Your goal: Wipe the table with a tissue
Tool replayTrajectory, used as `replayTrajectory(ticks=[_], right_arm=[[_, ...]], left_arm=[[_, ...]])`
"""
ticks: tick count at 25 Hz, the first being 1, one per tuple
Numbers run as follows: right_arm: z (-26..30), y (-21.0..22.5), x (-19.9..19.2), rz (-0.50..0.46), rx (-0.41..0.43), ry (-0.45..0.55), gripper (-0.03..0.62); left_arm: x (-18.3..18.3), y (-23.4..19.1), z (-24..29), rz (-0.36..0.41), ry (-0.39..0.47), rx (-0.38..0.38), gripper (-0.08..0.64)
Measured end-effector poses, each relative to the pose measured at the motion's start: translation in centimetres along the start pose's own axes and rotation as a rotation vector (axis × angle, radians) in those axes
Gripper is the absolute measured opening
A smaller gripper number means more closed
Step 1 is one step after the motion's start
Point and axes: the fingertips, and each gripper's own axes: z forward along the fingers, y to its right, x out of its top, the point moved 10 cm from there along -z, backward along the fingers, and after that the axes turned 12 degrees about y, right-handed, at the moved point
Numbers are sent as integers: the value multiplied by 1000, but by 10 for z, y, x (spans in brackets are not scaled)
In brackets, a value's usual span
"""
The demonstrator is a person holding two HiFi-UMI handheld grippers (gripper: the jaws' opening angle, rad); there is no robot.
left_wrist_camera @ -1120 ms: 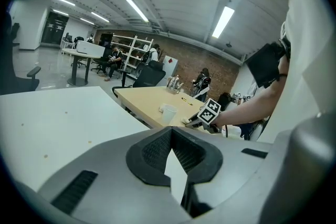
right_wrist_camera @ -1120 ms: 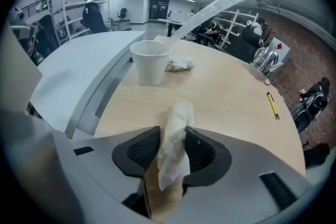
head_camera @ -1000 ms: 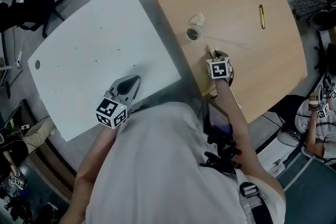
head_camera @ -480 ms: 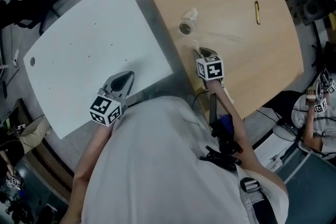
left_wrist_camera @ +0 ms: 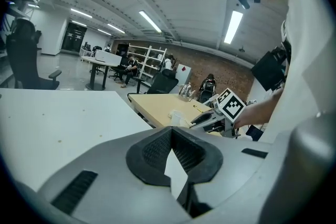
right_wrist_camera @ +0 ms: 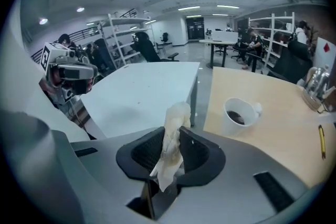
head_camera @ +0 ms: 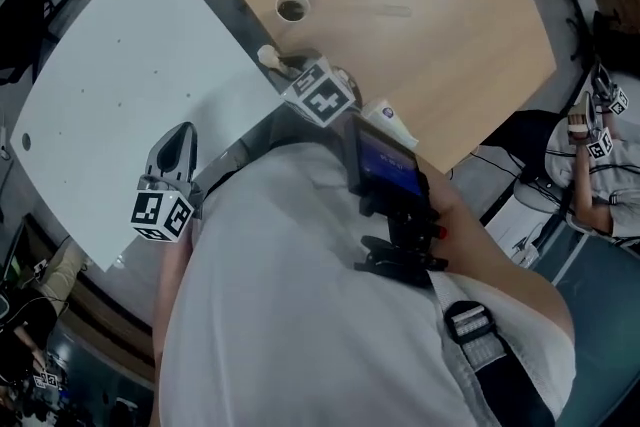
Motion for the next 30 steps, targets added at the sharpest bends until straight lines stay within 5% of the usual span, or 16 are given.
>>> replayTrajectory(ticks=[13, 21, 26, 30], right_arm=[[51, -35, 46, -138, 219, 6, 86], [72, -57, 52, -118, 196, 48, 85], [76, -50, 40, 3, 103, 68, 86], [92, -59, 39, 81, 137, 120, 85]], left_arm=[[-16, 8, -61, -55, 80, 212, 6], [-25, -8, -87, -53, 102, 204, 6], [-24, -22, -102, -68, 99, 174, 5], [-26, -43, -124, -56, 88, 168, 6]])
